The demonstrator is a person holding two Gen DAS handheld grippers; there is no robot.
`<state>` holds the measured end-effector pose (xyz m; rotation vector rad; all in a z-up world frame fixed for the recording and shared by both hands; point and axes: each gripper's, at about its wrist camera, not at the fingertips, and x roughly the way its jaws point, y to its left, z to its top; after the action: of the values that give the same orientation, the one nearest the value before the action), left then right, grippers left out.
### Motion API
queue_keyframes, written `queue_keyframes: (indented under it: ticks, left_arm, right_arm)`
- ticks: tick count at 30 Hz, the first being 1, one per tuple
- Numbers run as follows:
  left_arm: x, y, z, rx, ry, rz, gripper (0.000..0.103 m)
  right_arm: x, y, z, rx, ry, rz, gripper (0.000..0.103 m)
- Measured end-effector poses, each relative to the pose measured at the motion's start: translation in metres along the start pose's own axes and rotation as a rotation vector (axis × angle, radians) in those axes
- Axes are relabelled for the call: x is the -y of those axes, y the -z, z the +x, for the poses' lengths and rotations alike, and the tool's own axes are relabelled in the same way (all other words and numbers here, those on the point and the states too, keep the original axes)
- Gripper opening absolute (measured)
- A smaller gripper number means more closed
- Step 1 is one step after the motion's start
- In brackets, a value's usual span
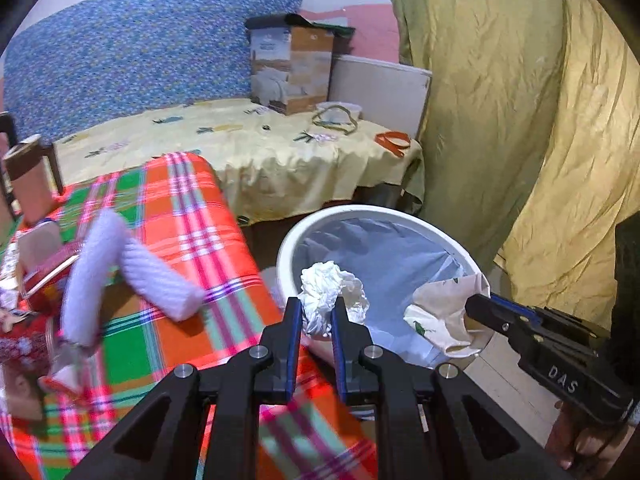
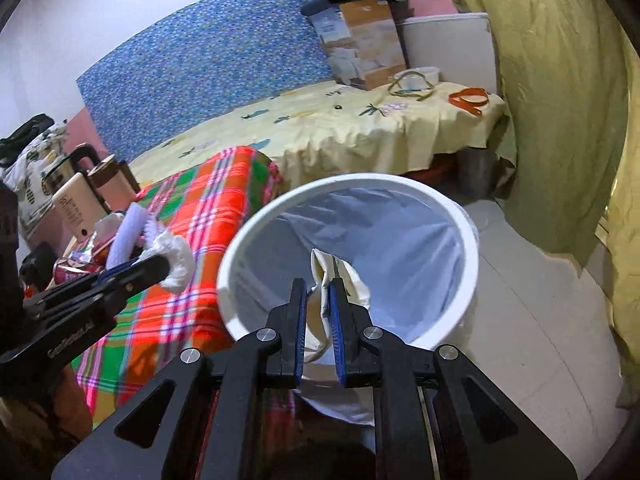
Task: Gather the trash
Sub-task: 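Carry tissue and wrapper over the white bin and open both tools, then move both open tools back over the table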
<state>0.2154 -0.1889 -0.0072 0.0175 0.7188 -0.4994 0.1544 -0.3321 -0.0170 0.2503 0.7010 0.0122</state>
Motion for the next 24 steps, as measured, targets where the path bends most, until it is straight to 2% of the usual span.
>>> queue_keyframes:
  ticks: [7, 9, 11, 12, 24]
  left_arm:
    - [0.010, -0.006, 0.031, -0.052, 0.040, 0.015, 0.019]
    - [0.010, -0.006, 0.035, -0.057, 0.049, 0.012, 0.028]
    - [0.009, -0.006, 0.035, -0.052, 0.063, 0.000, 0.039]
    - [0.008, -0.006, 0.035, -0.048, 0.064, -0.003, 0.039]
    - [-0.011, 0.004, 0.004, -0.015, 0.038, -0.062, 0.040]
  right_arm:
    - [0.023, 0.002, 0.005, -0.033, 0.015, 0.056, 0.016]
    - [0.025, 0.003, 0.006, -0.040, 0.006, 0.058, 0.023]
    - [0.026, 0.004, 0.002, -0.027, 0.003, 0.063, 0.043]
    - [0.027, 0.004, 0.001, -0.021, -0.002, 0.067, 0.045]
    - [0.022, 0.004, -0.009, 0.002, -0.039, 0.050, 0.045]
